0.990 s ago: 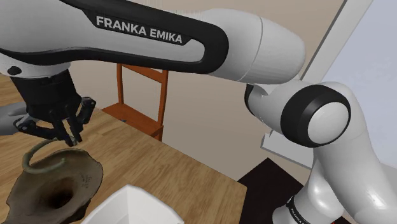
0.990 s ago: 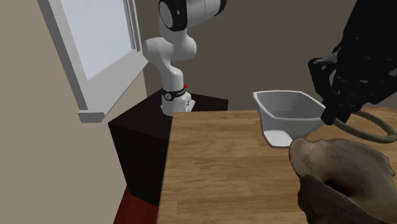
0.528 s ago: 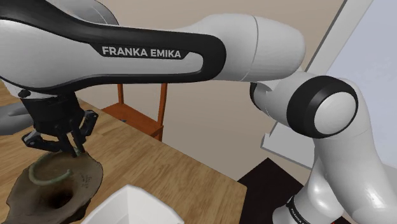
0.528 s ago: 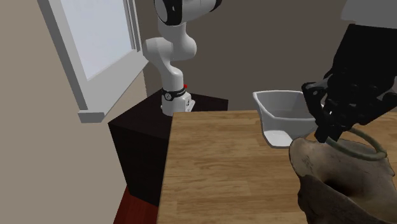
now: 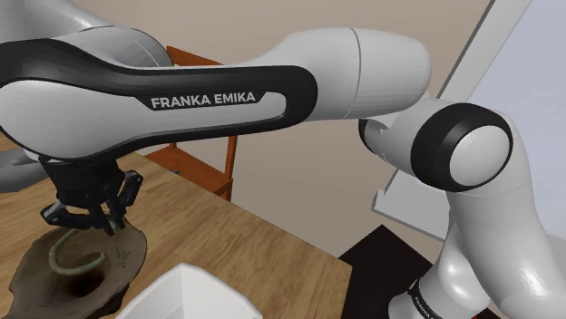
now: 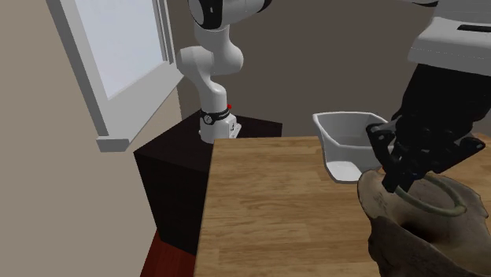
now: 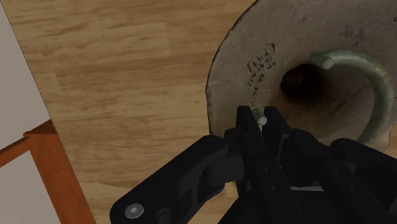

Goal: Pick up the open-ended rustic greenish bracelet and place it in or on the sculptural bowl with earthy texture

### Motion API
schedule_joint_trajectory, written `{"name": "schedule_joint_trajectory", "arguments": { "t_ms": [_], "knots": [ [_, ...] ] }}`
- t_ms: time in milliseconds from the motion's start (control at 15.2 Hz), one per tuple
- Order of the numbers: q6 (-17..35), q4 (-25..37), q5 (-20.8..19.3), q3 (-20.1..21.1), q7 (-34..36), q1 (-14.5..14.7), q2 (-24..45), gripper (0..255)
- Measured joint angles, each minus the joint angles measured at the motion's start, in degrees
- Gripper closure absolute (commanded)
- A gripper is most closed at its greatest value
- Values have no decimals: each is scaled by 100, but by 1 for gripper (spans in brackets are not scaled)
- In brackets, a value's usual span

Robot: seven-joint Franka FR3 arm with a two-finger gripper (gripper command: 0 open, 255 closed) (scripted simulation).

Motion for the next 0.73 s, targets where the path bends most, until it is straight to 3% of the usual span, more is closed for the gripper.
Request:
{"name": "schedule_joint_trajectory", "arguments": {
  "t_ms": [198,264,726],
  "knots": [
    [12,-15,1,1,2,-3,-4,255],
    [13,-16,1,1,2,-3,-5,0],
    [-82,97,0,0,-8,20,8,0]
  ]
}}
